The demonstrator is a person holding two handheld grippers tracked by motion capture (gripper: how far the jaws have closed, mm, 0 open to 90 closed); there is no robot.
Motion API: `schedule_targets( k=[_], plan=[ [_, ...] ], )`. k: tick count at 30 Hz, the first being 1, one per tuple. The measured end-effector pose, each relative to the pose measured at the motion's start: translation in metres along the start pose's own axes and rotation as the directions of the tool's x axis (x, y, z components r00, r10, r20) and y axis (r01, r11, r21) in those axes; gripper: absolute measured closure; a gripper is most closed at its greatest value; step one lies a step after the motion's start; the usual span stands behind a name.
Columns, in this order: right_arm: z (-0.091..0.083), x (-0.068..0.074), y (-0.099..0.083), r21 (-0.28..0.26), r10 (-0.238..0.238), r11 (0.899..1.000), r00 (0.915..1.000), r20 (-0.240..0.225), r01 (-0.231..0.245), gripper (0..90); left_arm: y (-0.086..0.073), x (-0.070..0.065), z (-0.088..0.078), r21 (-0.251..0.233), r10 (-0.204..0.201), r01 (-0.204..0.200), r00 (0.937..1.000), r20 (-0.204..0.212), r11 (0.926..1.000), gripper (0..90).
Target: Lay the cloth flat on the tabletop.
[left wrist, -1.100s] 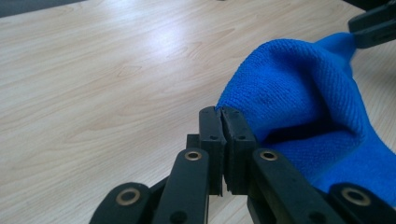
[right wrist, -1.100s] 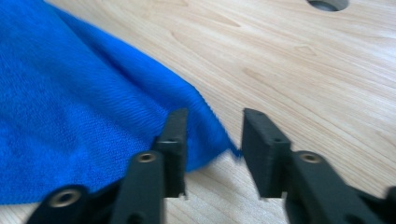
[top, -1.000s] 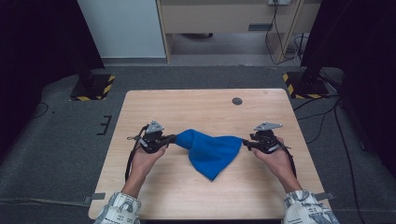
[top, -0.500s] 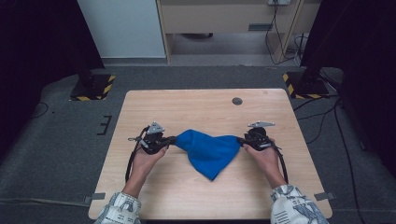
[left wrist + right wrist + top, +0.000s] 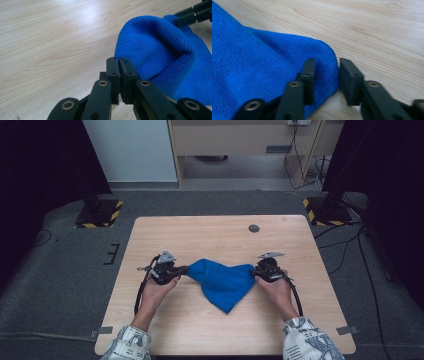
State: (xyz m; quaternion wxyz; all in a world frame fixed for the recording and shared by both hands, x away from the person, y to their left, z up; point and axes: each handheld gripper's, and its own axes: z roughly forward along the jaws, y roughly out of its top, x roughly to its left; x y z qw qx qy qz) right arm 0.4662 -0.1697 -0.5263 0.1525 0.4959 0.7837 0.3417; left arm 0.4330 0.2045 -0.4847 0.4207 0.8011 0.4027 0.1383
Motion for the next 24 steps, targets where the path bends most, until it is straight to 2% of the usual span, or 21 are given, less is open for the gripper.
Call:
schedule_targets(
  k=[2,4,9,14,15,16,19,20,21,24],
  plan=[
    [0.000,0.000,0.000,-0.004,-0.015,1.000,0.9999,-0.008,0.015,81.7,0.000,0.000,0.000,-0.003,-0.003,0.003,1.0000,0.001,1.0000,86.6],
    [0.000,0.000,0.000,-0.013,-0.026,1.000,0.9995,-0.017,0.026,86.3,0.000,-0.001,0.000,-0.007,-0.001,0.001,1.0000,0.001,1.0000,86.5],
    [-0.007,0.001,0.005,-0.041,-0.049,0.998,0.9986,-0.018,0.048,87.4,0.004,-0.001,-0.006,-0.020,0.006,-0.006,1.0000,0.007,0.9998,86.5],
    [-0.033,-0.001,0.021,-0.108,-0.077,0.991,0.9967,-0.026,0.074,87.7,0.016,-0.004,-0.017,-0.057,0.016,-0.015,0.9998,0.011,0.9982,86.7],
    [-0.033,-0.001,0.021,-0.108,-0.077,0.991,0.9967,-0.026,0.074,87.7,0.016,-0.004,-0.017,-0.057,0.016,-0.015,0.9998,0.011,0.9982,86.8],
    [-0.042,-0.002,0.027,-0.135,-0.081,0.988,0.9963,-0.029,0.076,87.7,0.022,-0.005,-0.020,-0.066,0.026,-0.025,0.9996,0.008,0.9975,86.8],
    [-0.052,-0.003,0.033,-0.158,-0.085,0.984,0.9959,-0.030,0.080,87.8,0.029,-0.007,-0.024,-0.072,0.041,-0.041,0.9991,0.004,0.9966,86.9],
    [-0.061,-0.003,0.038,-0.180,-0.090,0.980,0.9955,-0.030,0.083,87.8,0.036,-0.009,-0.030,-0.087,0.047,-0.047,0.9989,-0.001,0.9951,87.0],
    [-0.061,-0.003,0.038,-0.180,-0.090,0.980,0.9955,-0.030,0.083,87.8,0.036,-0.009,-0.030,-0.087,0.047,-0.047,0.9989,-0.001,0.9951,87.0],
    [-0.074,-0.004,0.046,-0.203,-0.103,0.975,0.9942,-0.031,0.095,87.8,0.051,-0.010,-0.041,-0.116,0.066,-0.067,0.9977,-0.012,0.9909,87.0]
  ],
)
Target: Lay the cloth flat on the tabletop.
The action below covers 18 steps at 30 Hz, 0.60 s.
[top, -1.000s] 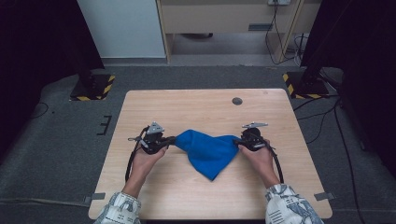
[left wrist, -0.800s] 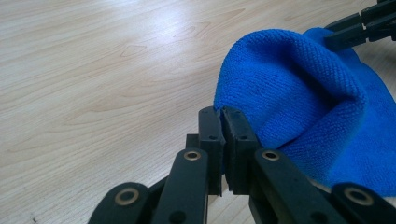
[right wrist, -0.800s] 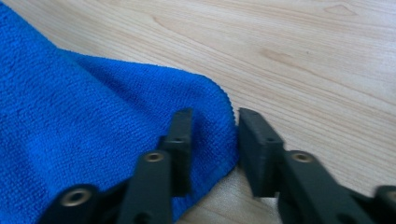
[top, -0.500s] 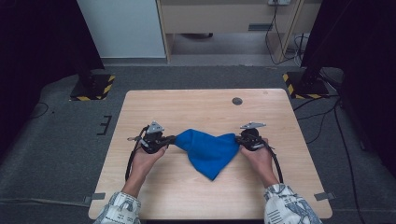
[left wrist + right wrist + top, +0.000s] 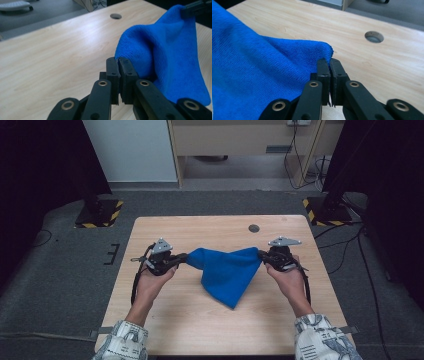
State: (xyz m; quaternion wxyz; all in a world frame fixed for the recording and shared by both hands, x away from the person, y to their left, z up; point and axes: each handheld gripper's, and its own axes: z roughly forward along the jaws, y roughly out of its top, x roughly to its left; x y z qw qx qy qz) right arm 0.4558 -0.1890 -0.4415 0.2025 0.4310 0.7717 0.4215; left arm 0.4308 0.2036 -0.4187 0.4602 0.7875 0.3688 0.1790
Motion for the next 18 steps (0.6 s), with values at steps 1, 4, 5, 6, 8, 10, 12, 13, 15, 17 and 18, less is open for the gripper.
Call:
schedule_targets(
  k=[1,4,5,6,8,10,12,13,15,17,18],
  plan=[
    [-0.002,0.000,0.002,-0.005,-0.001,1.000,1.0000,0.001,0.001,87.9,0.003,0.000,-0.002,-0.007,0.002,-0.002,1.0000,-0.002,1.0000,87.0],
    [-0.008,-0.001,0.007,-0.017,-0.003,1.000,1.0000,0.001,0.003,87.8,0.011,-0.001,-0.007,-0.020,0.010,-0.010,0.9999,-0.005,0.9998,87.1],
    [-0.008,-0.001,0.007,-0.017,-0.003,1.000,1.0000,0.001,0.003,87.8,0.011,-0.001,-0.007,-0.020,0.010,-0.010,0.9999,-0.005,0.9998,87.0],
    [-0.012,-0.002,0.011,-0.027,-0.008,1.000,1.0000,0.002,0.008,87.9,0.015,-0.001,-0.010,-0.021,0.018,-0.018,0.9998,-0.010,0.9996,87.0],
    [-0.014,-0.001,0.013,-0.029,-0.011,1.000,0.9999,-0.001,0.011,87.8,0.016,-0.002,-0.011,-0.024,0.022,-0.022,0.9997,-0.011,0.9995,87.0],
    [-0.018,-0.001,0.017,-0.036,-0.023,0.999,0.9997,0.000,0.023,87.8,0.019,-0.002,-0.012,-0.027,0.027,-0.028,0.9995,-0.013,0.9992,87.0],
    [-0.022,0.001,0.022,-0.042,-0.032,0.999,0.9995,-0.002,0.032,87.9,0.021,-0.004,-0.014,-0.028,0.032,-0.032,0.9994,-0.012,0.9991,87.0],
    [-0.023,0.001,0.024,-0.042,-0.034,0.999,0.9994,-0.002,0.034,87.8,0.022,-0.004,-0.015,-0.028,0.036,-0.036,0.9993,-0.013,0.9989,87.0],
    [-0.025,0.002,0.027,-0.049,-0.041,0.998,0.9992,0.000,0.041,87.8,0.023,-0.005,-0.018,-0.030,0.041,-0.041,0.9990,-0.017,0.9987,87.0],
    [-0.027,0.004,0.029,-0.051,-0.041,0.998,0.9991,-0.003,0.041,87.8,0.024,-0.005,-0.021,-0.039,0.042,-0.043,0.9990,-0.017,0.9983,87.0],
    [-0.028,0.004,0.030,-0.054,-0.045,0.998,0.9990,-0.001,0.044,87.8,0.025,-0.006,-0.022,-0.044,0.044,-0.045,0.9989,-0.017,0.9981,87.0]
  ],
)
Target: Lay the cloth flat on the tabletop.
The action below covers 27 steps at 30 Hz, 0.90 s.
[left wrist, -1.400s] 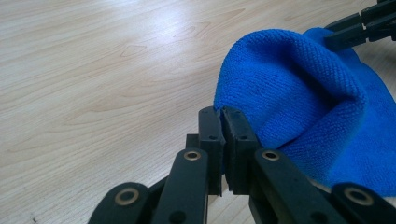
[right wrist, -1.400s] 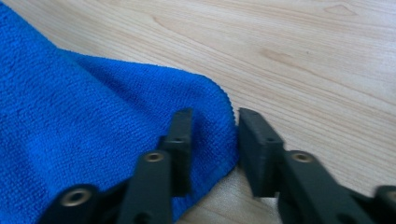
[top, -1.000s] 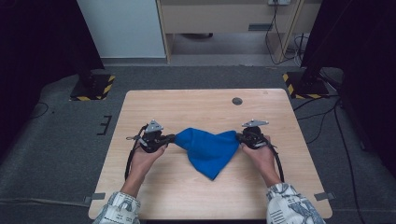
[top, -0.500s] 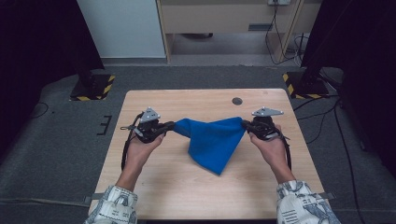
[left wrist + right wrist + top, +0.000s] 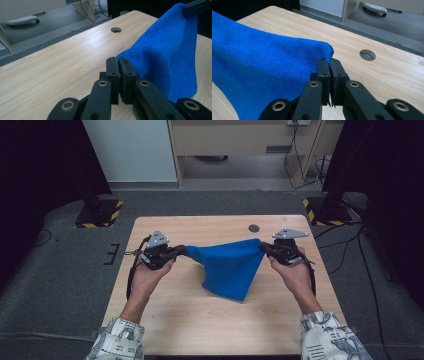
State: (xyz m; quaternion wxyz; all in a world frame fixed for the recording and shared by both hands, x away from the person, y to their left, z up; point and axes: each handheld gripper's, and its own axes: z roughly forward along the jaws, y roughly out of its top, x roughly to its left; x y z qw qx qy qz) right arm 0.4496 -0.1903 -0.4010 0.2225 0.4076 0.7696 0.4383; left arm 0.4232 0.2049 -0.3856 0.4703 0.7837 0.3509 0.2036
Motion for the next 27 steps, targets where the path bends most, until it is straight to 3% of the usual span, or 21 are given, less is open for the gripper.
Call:
schedule_targets(
  k=[9,19,27],
  plan=[
    [-0.009,0.003,0.012,-0.033,-0.022,0.999,0.9998,0.001,0.022,87.8,0.004,-0.002,-0.010,-0.004,0.032,-0.032,0.9995,-0.009,0.9995,86.9],
    [-0.009,0.001,0.017,-0.051,-0.026,0.998,0.9997,0.000,0.026,87.8,0.007,0.000,-0.005,-0.011,0.028,-0.028,0.9995,-0.015,0.9995,86.7],
    [-0.023,0.003,0.027,-0.083,-0.039,0.996,0.9992,0.003,0.039,87.8,0.017,-0.006,-0.016,-0.037,0.045,-0.045,0.9988,-0.022,0.9983,86.6]
  ],
)
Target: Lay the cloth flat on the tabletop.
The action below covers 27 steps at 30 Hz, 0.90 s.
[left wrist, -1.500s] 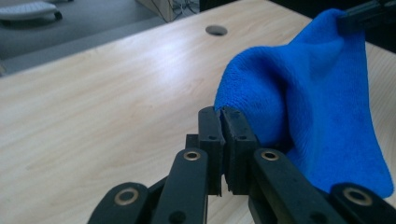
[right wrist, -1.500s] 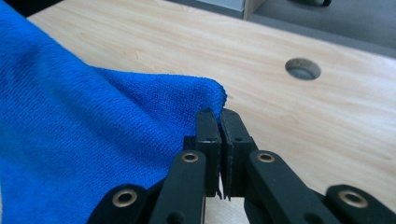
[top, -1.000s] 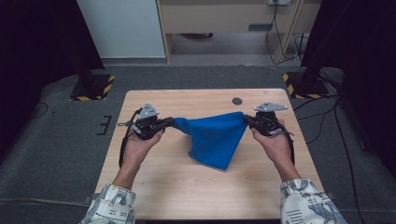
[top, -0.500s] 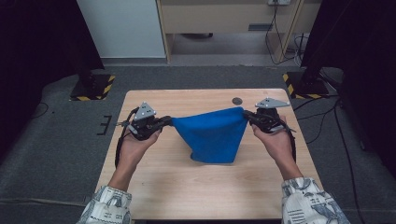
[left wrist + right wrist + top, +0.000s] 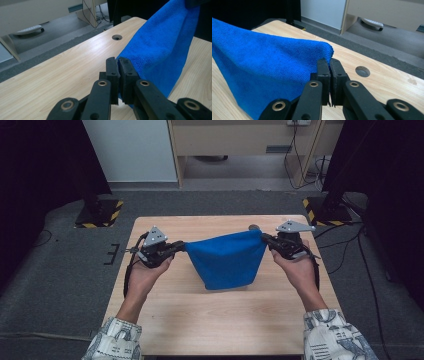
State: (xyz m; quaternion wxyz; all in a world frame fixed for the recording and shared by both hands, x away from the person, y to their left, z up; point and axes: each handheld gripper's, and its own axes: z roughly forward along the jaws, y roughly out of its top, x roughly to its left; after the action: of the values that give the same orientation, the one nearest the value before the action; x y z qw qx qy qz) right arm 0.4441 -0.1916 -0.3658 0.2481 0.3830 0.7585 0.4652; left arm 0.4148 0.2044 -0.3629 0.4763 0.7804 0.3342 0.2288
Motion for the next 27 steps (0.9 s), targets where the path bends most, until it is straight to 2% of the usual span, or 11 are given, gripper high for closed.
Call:
schedule_targets(
  k=[8,16,27],
  plan=[
    [-0.011,0.000,0.009,-0.020,-0.005,1.000,1.0000,0.006,0.005,87.8,0.013,-0.003,-0.009,-0.016,0.020,-0.020,0.9998,-0.006,0.9997,86.5],
    [-0.014,0.000,0.010,-0.025,-0.002,1.000,1.0000,0.001,0.002,87.8,0.014,-0.005,-0.013,-0.021,0.023,-0.023,0.9997,-0.002,0.9995,86.3],
    [-0.031,0.009,0.014,-0.019,-0.030,0.999,0.9995,-0.010,0.030,87.7,0.018,-0.021,-0.036,-0.022,0.056,-0.056,0.9984,0.003,0.9982,85.0]
  ],
)
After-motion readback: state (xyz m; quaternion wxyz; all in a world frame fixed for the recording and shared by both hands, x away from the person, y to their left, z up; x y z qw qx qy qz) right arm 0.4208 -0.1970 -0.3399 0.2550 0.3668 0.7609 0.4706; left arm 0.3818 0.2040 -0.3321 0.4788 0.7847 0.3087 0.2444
